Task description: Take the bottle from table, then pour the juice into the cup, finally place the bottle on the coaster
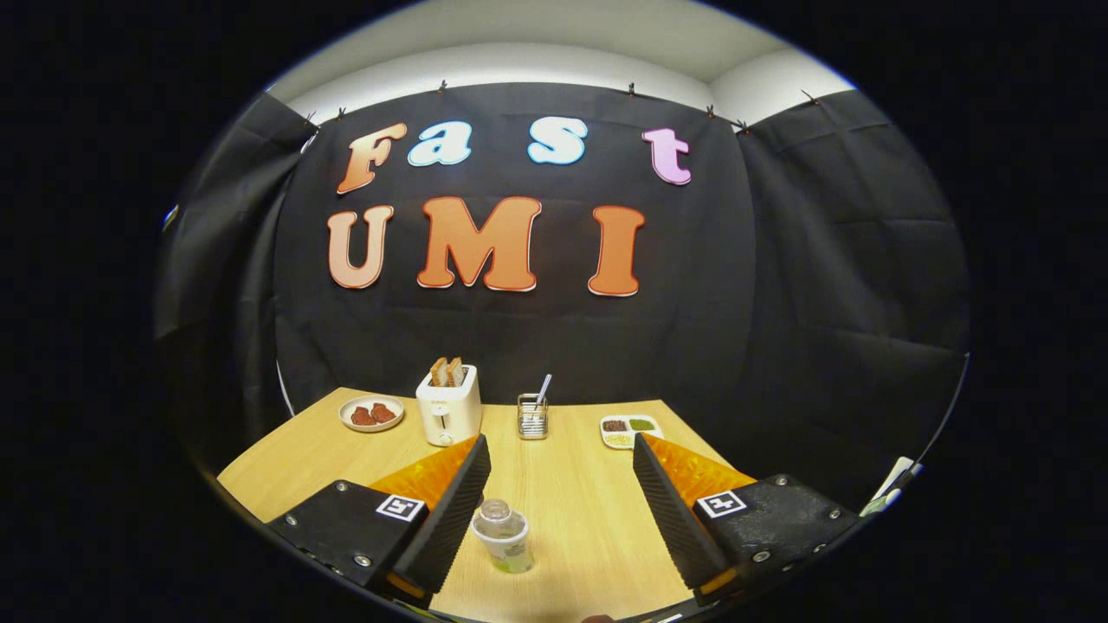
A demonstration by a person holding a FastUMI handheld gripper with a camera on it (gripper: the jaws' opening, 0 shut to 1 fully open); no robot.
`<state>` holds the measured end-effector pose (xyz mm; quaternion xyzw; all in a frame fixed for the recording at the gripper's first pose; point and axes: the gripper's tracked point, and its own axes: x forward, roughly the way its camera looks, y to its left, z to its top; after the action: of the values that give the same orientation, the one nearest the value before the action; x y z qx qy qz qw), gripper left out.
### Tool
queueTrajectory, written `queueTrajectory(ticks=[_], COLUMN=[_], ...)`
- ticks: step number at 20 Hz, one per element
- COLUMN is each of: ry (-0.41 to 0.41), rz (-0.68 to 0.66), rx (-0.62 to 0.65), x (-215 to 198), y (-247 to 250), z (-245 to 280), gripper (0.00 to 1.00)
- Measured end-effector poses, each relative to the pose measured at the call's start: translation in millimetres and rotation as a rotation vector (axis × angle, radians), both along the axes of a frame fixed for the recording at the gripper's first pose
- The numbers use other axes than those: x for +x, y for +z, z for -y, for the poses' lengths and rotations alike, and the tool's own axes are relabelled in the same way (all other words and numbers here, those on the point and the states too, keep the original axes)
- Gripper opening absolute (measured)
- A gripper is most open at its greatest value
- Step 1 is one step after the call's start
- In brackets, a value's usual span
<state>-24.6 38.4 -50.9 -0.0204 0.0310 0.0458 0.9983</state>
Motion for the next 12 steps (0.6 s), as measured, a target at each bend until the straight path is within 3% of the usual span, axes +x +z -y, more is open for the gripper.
queueTrajectory(ticks=[12], ry=[0.08], rz=[-0.192], rx=[-0.028], x=[18], y=[-119], z=[-40], gripper=[0.99])
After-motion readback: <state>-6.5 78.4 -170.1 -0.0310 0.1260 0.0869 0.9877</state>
